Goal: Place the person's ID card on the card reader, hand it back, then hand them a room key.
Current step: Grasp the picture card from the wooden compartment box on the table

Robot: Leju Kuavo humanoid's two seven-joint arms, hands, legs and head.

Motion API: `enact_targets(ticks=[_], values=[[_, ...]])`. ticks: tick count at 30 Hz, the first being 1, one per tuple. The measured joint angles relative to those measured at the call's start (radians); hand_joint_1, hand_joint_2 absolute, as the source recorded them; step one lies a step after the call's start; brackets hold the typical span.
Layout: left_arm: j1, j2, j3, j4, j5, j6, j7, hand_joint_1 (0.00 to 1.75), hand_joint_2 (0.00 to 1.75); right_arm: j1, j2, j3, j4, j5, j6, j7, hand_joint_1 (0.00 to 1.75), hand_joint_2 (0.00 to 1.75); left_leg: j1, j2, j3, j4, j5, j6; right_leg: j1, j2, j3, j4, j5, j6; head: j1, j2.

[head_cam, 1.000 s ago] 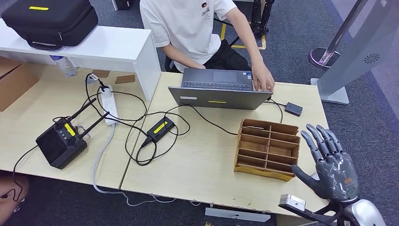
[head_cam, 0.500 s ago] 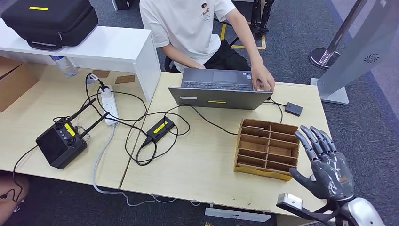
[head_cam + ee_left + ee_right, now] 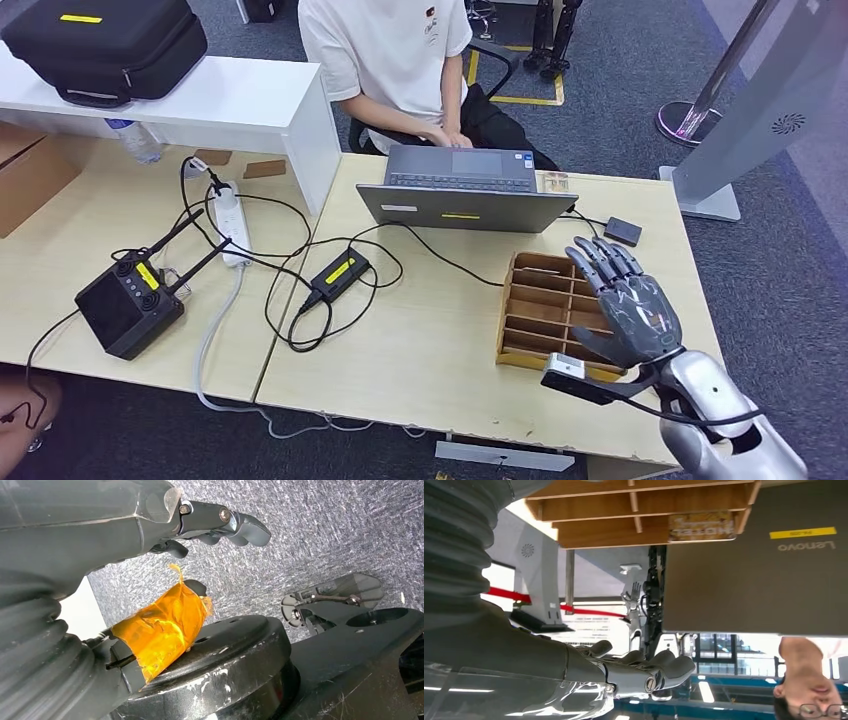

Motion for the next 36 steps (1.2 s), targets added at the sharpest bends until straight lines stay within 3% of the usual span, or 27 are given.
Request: enact_targets(ticks=[11, 36], values=[[0.000, 0.000, 0.000, 0.000, -0.005, -0.004, 0.000, 0.00, 1.75, -0.096, 0.058, 0.087, 0.112, -0.024, 0.008, 0.010, 0.00, 1.75, 0.000, 0.000, 0.000, 0.000, 0.000, 0.000, 0.000, 0.000, 0.000, 0.000, 0.000, 0.000, 0.000, 0.000], [0.000, 0.001, 0.000, 0.000, -0.008, -0.010, 0.000, 0.00, 1.75, -0.155, 0.070, 0.130, 0.193, -0.055, 0.031, 0.028, 0.00, 1.75, 0.000, 0.000, 0.000, 0.000, 0.000, 0.000, 0.000, 0.000, 0.000, 0.000, 0.000, 0.000, 0.000, 0.000]])
